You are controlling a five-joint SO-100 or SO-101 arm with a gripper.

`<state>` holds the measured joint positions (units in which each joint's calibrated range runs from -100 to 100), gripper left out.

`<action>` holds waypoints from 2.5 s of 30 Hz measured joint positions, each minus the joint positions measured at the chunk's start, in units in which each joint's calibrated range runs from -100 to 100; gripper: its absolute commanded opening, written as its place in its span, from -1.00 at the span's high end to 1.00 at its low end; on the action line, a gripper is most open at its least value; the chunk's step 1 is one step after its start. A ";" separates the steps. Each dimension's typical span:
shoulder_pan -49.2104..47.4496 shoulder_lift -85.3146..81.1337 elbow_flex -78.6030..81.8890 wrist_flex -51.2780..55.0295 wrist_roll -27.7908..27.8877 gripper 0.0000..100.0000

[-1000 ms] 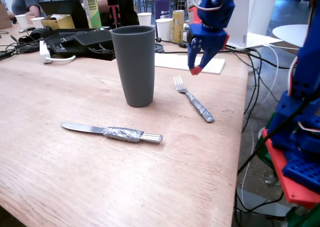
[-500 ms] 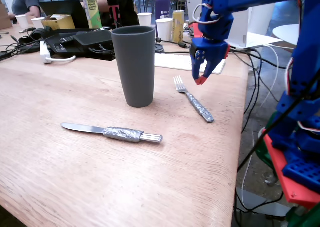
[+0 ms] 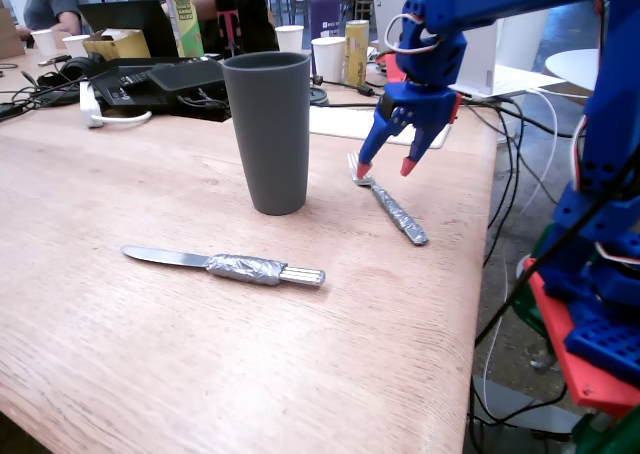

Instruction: Grab the fork and place it in gray glass

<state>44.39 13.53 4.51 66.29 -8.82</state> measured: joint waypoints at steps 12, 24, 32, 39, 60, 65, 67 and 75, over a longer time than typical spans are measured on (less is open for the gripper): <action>-6.11 7.44 0.00 0.00 0.05 0.25; -6.95 8.82 0.00 -0.25 -0.29 0.56; -6.95 8.73 -0.09 -0.33 0.00 1.00; -6.29 1.56 0.27 0.75 0.00 1.00; -7.70 -41.68 0.09 -10.93 6.30 1.00; -18.41 -31.47 -2.80 -31.47 7.72 1.00; -23.49 -26.37 -6.85 -36.44 7.62 1.00; -30.16 -18.16 -15.78 -39.17 7.47 1.00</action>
<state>14.23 -4.63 -11.27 27.12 -1.34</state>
